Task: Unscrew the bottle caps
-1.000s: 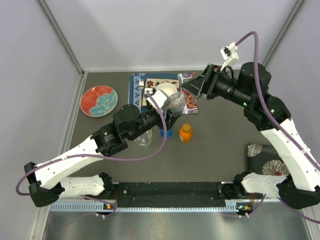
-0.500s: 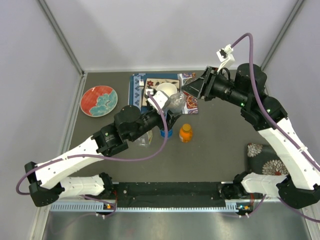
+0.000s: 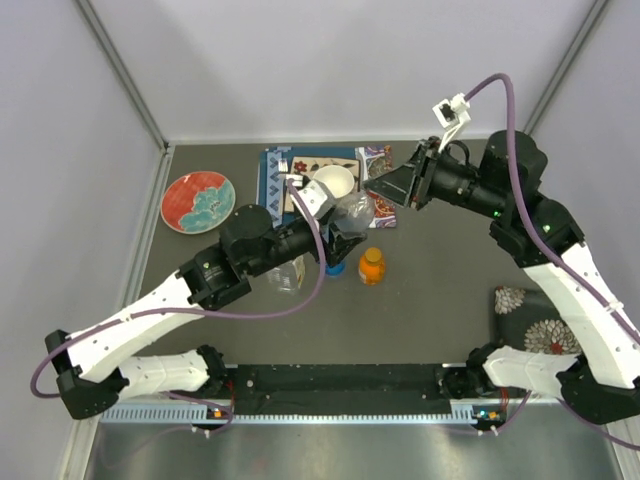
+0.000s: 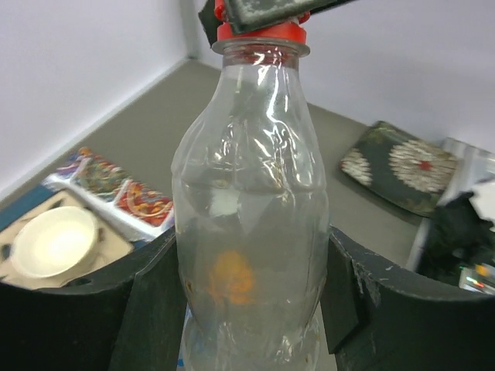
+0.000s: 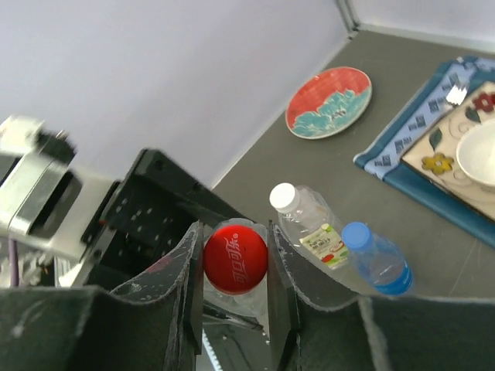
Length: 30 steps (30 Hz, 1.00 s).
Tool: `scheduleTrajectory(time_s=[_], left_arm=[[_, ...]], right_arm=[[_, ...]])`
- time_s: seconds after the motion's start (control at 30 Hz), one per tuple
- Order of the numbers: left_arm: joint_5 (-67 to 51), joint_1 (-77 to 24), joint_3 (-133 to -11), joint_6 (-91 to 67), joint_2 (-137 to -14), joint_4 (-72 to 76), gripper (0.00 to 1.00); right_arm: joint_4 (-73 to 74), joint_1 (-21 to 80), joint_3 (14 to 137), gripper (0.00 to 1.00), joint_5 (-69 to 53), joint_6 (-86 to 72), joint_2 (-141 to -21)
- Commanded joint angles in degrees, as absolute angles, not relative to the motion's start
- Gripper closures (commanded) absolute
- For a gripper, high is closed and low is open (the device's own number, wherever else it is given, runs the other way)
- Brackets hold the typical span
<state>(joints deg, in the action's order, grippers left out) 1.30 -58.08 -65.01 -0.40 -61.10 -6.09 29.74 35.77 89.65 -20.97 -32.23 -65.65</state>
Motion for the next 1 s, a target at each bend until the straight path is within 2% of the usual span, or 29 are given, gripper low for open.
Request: scheduleTrajectory(time_s=[0.0,0.2,0.33,0.57,0.83,0.97], left_arm=[[-31.8,-55.1,-68.4,-7.2,-61.8,-4.0,0.73],[-56.6,-46.4,-66.2,-26.4,-63.1,12.3,0.73],[-64.2,-44.0,-65.3,-37.2,-65.1,24.5,0.72],[-69.3,-43.2,-63.8,-54.6,-69.1,43.9,0.71],[-72.0,-43.2,-64.2,-68.5,-74.1,63.4,0.7],[-73.2,-43.2,-65.4,-71.5,-75.9,65.9,0.7]], right_arm=[[22.5,36.4,91.9,1.0,-36.0,-25.4,-63.9],[22.5,36.4,94.0,1.0,-49.8,-20.0,-63.9],[21.8,36.4,92.6,1.0,-58.3,-16.6,-62.8],[12.2,36.4,87.9,1.0,-71.3,-19.5,-59.7],[-13.7,36.5,80.8,1.0,-83.2,-34.2,-58.3],[-16.1,37.1,80.2,1.0,-85.4,-35.6,-57.4]])
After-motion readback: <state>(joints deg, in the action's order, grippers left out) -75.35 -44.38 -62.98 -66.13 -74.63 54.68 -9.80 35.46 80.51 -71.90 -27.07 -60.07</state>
